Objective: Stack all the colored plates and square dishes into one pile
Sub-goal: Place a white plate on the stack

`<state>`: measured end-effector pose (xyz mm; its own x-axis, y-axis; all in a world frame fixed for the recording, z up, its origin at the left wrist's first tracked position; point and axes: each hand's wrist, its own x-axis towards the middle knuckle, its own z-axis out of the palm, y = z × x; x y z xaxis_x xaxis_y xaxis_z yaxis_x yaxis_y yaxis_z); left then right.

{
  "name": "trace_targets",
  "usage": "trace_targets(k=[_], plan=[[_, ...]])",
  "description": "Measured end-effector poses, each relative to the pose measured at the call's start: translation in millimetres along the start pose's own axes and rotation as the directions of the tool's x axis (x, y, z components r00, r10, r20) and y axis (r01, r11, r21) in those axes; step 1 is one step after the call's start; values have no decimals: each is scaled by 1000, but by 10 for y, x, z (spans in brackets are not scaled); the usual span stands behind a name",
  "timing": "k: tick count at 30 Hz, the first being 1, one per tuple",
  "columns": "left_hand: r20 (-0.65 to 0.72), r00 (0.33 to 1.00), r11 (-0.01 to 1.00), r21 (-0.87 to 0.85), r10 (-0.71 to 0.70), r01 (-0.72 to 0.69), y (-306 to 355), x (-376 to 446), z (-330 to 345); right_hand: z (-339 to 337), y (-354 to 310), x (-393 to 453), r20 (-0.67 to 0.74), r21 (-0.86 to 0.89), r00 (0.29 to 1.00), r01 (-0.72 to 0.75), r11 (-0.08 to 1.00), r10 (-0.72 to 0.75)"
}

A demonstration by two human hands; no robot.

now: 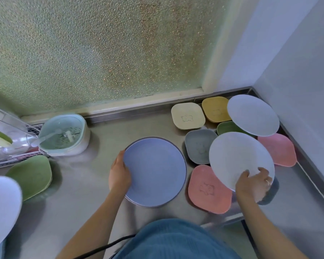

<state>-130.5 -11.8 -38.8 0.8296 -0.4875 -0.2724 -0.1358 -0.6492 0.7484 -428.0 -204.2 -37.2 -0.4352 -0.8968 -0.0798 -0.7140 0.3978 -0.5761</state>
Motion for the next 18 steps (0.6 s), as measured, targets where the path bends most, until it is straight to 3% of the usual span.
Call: trace_targets(k=[4,8,14,18], plan=[[-36,999,1000,1,1,-1,61,-76,47,-88,179,196,-22,-36,980,-199,979,199],[-68,998,1000,24,10,-8,69,-113,85,-111,181,281,3,53,932,-363,930,363],[-88,996,1000,22,-9,10,88,-166,124,-155,269,371,50,284,952,-302,910,301],[-87,996,1000,6,-15,16,76,-181,142,-200,205,327,-42,373,970,-207,904,239]])
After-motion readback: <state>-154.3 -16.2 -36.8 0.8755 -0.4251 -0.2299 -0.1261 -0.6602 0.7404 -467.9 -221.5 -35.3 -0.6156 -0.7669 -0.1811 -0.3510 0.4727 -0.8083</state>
